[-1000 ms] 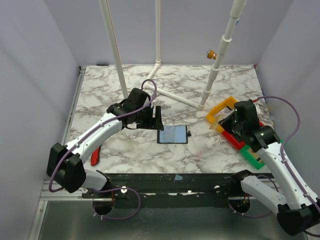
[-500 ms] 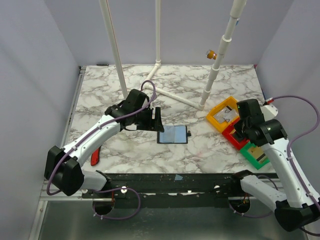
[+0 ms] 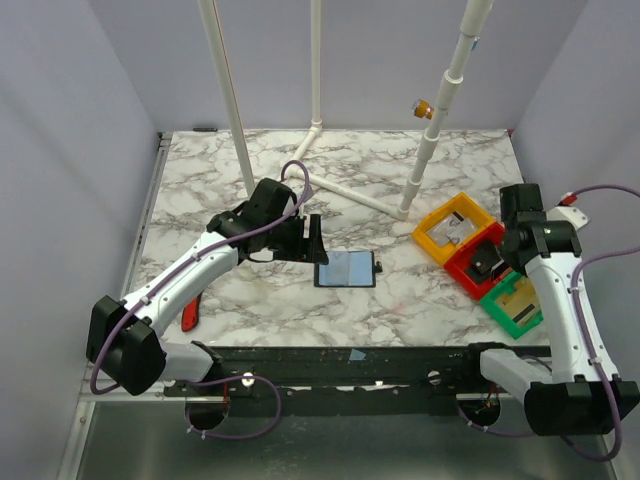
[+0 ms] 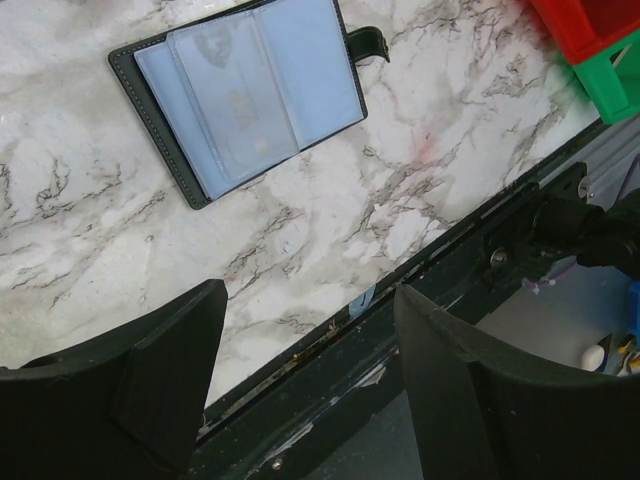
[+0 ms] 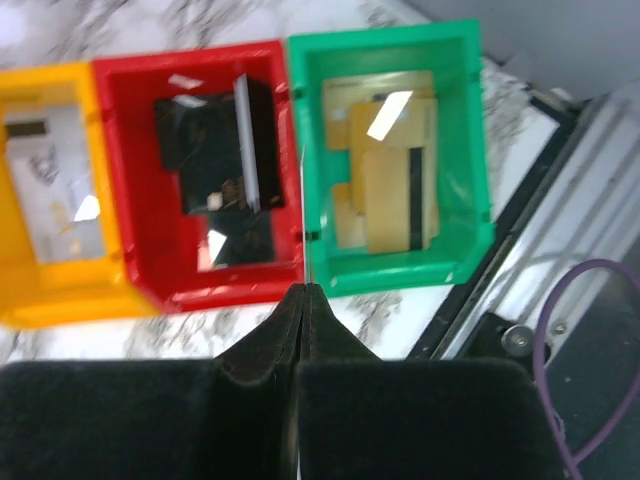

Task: Take the credit cards out of the card holder
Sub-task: Place the credit card in the storage box.

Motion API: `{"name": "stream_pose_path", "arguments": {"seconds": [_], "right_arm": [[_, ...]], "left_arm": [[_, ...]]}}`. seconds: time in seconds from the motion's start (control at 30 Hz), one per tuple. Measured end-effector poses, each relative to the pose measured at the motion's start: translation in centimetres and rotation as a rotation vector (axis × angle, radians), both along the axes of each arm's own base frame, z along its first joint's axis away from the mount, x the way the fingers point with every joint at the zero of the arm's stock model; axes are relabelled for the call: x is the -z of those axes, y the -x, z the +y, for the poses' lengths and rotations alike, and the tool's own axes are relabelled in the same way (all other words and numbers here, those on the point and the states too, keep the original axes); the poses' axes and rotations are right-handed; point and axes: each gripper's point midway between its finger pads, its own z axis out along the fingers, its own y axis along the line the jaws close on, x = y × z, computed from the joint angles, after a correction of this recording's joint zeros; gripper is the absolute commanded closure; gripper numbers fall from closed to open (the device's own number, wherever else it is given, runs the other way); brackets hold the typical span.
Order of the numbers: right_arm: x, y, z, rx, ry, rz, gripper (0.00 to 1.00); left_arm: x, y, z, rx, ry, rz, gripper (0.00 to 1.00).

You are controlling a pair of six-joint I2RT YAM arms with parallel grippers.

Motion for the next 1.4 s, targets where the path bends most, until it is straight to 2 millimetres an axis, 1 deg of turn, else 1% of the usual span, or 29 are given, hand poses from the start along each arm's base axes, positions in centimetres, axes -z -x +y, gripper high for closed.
{"name": "stream_pose_path", "arguments": {"seconds": [0.03,0.13,0.2,0.27,0.63,0.87,1.0,1.17,1.2,1.23,1.27,1.37,1.4], "right_arm": [[0.1,0.4,-1.2,0.044,0.006,0.012,0.99],[0.5,0.9,-3.4,0.109,0.019,0.057,0.99],[0.8,1.1,-4.4,0.14,0.024,0.084,0.99],[1.2,1.0,-5.1,0.152,0.027,0.11,0.99],[3.2,0.2,-7.5,0.193,0.029,0.196,0.99],[5.7,0.8,-8.7,0.23,-0.005,0.292,0.99],[6.0,1.1,-9.1,0.244,-0.014,0.31,0.99],[6.3,1.0,-9.2,0.241,-0.015,0.322,0.99],[6.3,1.0,-9.2,0.242,-0.016,0.322,0.98],[6.3,1.0,-9.2,0.243,-0.016,0.323,0.94],[6.3,1.0,-9.2,0.243,-0.016,0.322,0.87],[6.3,1.0,-9.2,0.244,-0.016,0.322,0.72],[6.3,1.0,-9.2,0.244,-0.016,0.322,0.65]], "left_arm": [[0.0,0.0,0.0,0.001,0.001,0.0,0.3],[0.0,0.0,0.0,0.002,0.002,0.001,0.3],[0.0,0.1,-0.1,0.004,0.004,0.002,0.3],[-0.1,0.1,-0.1,0.004,0.006,0.001,0.3],[0.3,0.3,-0.2,0.013,0.012,0.011,0.3],[0.2,0.4,-0.3,0.018,0.019,0.014,0.3],[0.2,0.4,-0.4,0.019,0.02,0.014,0.3],[0.2,0.4,-0.4,0.019,0.021,0.013,0.3],[0.2,0.4,-0.4,0.019,0.021,0.013,0.3],[0.2,0.4,-0.4,0.019,0.021,0.013,0.3],[0.2,0.4,-0.4,0.019,0.021,0.013,0.3],[0.2,0.4,-0.4,0.019,0.021,0.013,0.3],[0.2,0.4,-0.4,0.019,0.021,0.013,0.3]]}}
